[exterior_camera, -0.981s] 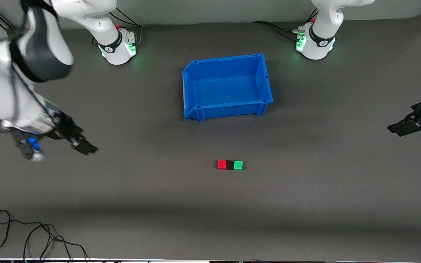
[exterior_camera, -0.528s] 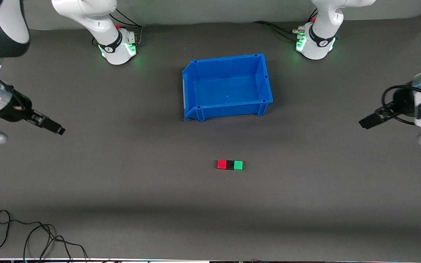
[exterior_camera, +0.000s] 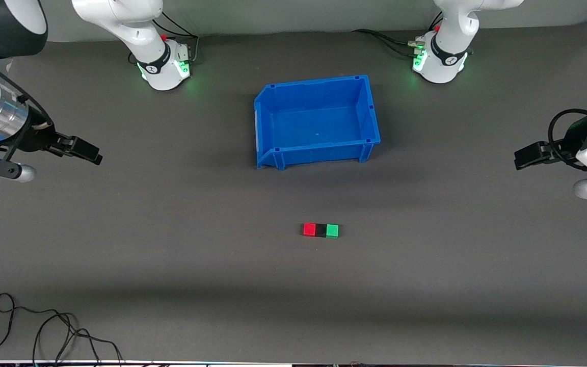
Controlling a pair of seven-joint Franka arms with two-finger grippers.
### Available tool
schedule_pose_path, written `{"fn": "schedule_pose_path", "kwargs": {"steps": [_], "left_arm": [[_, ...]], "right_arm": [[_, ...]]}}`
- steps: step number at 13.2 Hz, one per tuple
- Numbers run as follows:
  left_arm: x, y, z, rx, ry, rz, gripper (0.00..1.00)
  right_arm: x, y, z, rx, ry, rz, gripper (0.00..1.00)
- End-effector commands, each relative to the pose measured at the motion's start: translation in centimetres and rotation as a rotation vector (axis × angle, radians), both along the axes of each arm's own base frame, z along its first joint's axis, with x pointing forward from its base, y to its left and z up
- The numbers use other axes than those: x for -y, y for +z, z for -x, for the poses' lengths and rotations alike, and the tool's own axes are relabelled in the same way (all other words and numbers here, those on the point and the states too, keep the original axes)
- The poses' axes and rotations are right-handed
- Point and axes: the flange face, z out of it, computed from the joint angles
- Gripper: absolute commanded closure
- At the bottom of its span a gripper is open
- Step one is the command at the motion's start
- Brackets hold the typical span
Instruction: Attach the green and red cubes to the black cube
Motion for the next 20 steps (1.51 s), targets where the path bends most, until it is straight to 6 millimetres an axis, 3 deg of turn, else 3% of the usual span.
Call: {"fn": "schedule_pose_path", "kwargs": {"steps": [1, 6, 9, 11, 13, 20], "left_arm": [[-1.6, 0.3, 1.2, -0.003, -0.091, -0.007, 0.0], [-3.0, -0.1, 4.6, 0.058, -0.198, 0.003, 0.0], [-2.1, -0.6, 6.8, 0.103, -0.238, -0.003, 0.0], [-1.5, -0.4, 6.8, 0.11, -0.246, -0.005, 0.0], [-2.1, 0.1, 6.4, 0.126, -0.237, -0.006, 0.0], [-1.8, -0.4, 5.9, 0.11, -0.226, -0.004, 0.0]], "right_arm": [[0.8, 1.9, -0.1, 0.026, 0.064, 0.014, 0.0], [1.1, 2.5, -1.0, 0.04, 0.1, 0.011, 0.0], [0.9, 2.7, -2.4, 0.054, 0.121, 0.023, 0.0], [1.1, 2.8, -2.4, 0.056, 0.147, 0.042, 0.0], [1.1, 2.9, -2.2, 0.056, 0.149, 0.046, 0.0], [1.8, 2.8, -0.7, 0.027, 0.145, 0.052, 0.0]]}}
